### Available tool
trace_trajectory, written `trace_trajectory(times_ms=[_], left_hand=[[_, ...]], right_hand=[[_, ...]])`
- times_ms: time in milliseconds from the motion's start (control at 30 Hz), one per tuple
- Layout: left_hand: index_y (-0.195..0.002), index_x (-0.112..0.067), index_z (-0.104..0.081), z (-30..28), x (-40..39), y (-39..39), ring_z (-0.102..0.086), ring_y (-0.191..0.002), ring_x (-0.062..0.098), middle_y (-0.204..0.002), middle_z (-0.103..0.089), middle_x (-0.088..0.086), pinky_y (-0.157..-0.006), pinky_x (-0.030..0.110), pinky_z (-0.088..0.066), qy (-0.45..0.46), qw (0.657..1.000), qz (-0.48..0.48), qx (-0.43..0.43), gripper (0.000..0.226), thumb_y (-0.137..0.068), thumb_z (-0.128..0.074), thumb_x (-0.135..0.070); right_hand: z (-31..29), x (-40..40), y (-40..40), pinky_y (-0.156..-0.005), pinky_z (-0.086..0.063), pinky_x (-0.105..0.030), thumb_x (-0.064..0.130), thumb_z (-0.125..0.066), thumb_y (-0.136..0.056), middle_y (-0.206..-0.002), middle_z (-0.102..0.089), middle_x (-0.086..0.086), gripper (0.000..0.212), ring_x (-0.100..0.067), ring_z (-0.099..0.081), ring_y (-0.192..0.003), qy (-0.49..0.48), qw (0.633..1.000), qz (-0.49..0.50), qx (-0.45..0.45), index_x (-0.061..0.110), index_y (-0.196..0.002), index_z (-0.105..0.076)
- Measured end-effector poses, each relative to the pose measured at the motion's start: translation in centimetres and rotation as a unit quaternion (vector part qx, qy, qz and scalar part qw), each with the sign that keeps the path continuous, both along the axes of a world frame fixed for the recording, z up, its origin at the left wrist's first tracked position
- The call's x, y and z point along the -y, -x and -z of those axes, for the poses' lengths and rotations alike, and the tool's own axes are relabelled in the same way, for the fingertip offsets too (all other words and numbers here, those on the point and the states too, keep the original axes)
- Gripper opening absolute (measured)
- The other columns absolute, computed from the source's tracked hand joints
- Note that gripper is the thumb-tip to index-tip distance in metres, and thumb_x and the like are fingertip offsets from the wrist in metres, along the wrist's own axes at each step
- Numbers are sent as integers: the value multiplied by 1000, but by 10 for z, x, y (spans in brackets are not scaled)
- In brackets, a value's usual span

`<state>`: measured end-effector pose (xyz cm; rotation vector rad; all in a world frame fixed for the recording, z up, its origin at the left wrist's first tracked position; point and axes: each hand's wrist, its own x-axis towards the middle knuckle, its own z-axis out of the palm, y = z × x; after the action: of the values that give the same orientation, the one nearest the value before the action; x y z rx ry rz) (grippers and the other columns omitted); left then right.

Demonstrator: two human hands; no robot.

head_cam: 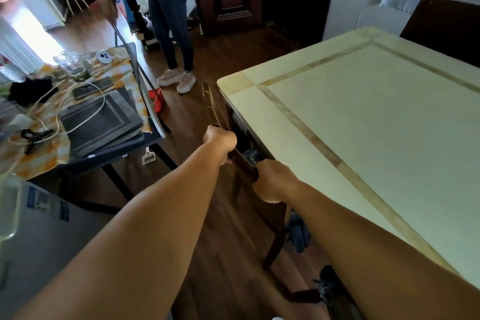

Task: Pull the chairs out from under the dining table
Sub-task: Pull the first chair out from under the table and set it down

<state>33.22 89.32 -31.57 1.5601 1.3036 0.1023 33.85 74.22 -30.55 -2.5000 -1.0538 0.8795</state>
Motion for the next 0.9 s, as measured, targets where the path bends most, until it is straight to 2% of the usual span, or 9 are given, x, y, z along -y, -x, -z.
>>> trace_trajectory(times_ms=[167,267,367,500,567,633,700,800,900], left_hand=[[-123,-7,-46,-1,-7,18,-53,-65,26,-101,-51,12,-59,44,-60,-21,1000,8,-1,39,-86,-49,4],[-121,-9,-47,-2,-17,37,-59,-76,29,-110,-56,15,-59,44,-59,-20,1000,3,-5,36,-88,-47,3],[-119,-10,-50,-1,-32,61,-59,-91,34,-114,-56,15,-58,43,-58,-33,999,-3,-15,32,-89,-45,1],[-109,-7,-57,1,-58,101,-58,-74,28,-96,-60,12,-41,30,-48,-116,992,7,-44,31,-81,-48,-1],[-105,-6,-58,2,-71,123,-53,-67,24,-87,-57,11,-43,27,-39,-143,988,15,-51,29,-79,-48,-2],[-91,-8,-57,1,-81,144,-51,-66,22,-83,-56,9,-46,28,-36,-164,984,14,-64,16,-79,-48,-3],[-83,-11,-55,-1,-88,161,-53,-69,23,-80,-56,9,-50,29,-38,-178,981,5,-73,12,-78,-48,-3],[-95,-12,-58,-2,-104,187,-54,-70,21,-80,-56,7,-51,27,-38,-189,979,-19,-73,20,-80,-48,-3],[-100,-15,-57,1,-119,214,-53,-68,19,-81,-57,5,-49,26,-38,-188,979,-42,-73,22,-83,-49,-5]], right_hand=[[1,-4,20,-48,-36,-25,5,-53,-83,-83,-59,-9,6,-24,-59,-75,-21,1000,9,-11,9,-81,-58],[4,-14,40,-44,-33,-24,6,-54,-83,-75,-54,-5,11,-20,-54,-67,-25,1000,5,-18,11,-73,-54],[5,-29,66,-48,-36,-26,12,-53,-85,-78,-53,-5,16,-20,-53,-69,-36,999,-3,-28,13,-70,-48],[7,-54,107,-62,-39,-33,14,-53,-86,-101,-62,-16,7,-33,-60,-90,-50,997,-30,-41,7,-85,-53],[8,-66,128,-62,-38,-33,16,-52,-87,-104,-62,-17,12,-33,-60,-90,-56,996,-37,-57,5,-91,-55],[6,-77,148,-61,-38,-33,19,-50,-88,-101,-62,-14,12,-30,-57,-84,-64,994,-40,-75,7,-88,-53],[5,-88,164,-61,-39,-33,20,-50,-88,-86,-57,-7,15,-29,-55,-80,-73,992,-41,-90,8,-79,-49],[6,-104,191,-51,-37,-29,15,-53,-85,-69,-48,-2,25,-25,-52,-70,-80,990,-52,-103,16,-64,-41],[9,-121,218,-47,-35,-27,18,-56,-86,-70,-52,-3,17,-23,-55,-67,-90,988,-69,-108,13,-72,-49]])
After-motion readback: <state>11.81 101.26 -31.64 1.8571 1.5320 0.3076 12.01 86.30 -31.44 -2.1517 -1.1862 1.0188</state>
